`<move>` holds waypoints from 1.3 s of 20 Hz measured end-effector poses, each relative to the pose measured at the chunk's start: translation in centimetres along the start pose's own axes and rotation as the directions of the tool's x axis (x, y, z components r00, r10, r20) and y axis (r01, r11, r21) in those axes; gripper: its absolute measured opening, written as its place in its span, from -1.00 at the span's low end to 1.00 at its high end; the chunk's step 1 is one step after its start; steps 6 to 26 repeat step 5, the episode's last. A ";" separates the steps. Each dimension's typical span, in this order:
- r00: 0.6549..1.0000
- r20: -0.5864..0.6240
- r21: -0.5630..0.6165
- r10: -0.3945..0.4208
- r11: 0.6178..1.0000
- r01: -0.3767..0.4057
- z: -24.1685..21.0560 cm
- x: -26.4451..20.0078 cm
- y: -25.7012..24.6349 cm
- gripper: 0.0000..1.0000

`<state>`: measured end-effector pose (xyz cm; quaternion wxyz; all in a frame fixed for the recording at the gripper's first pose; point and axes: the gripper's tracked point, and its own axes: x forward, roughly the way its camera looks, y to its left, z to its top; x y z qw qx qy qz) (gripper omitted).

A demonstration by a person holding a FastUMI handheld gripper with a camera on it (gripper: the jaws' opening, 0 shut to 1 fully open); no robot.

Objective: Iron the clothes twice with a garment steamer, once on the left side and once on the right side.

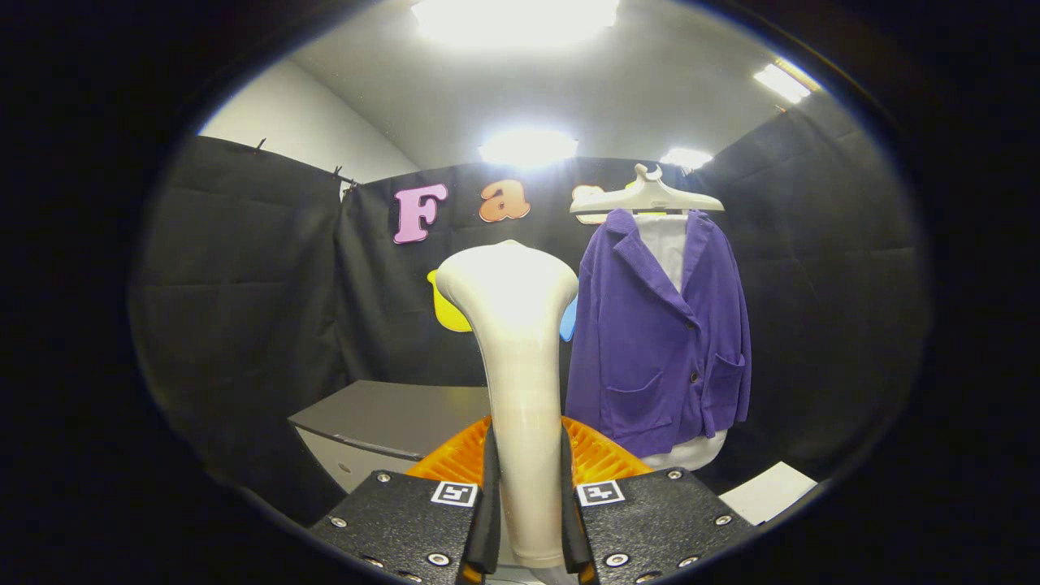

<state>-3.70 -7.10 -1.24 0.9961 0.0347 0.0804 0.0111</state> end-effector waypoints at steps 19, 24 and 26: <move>0.999 0.019 0.000 -0.041 0.999 0.041 0.0 1.4 -0.9 -0.40; 0.999 0.019 0.000 -0.041 0.999 0.041 0.0 1.4 -0.9 -0.40; 0.999 0.019 0.000 -0.041 0.999 0.041 0.0 1.4 -0.9 -0.40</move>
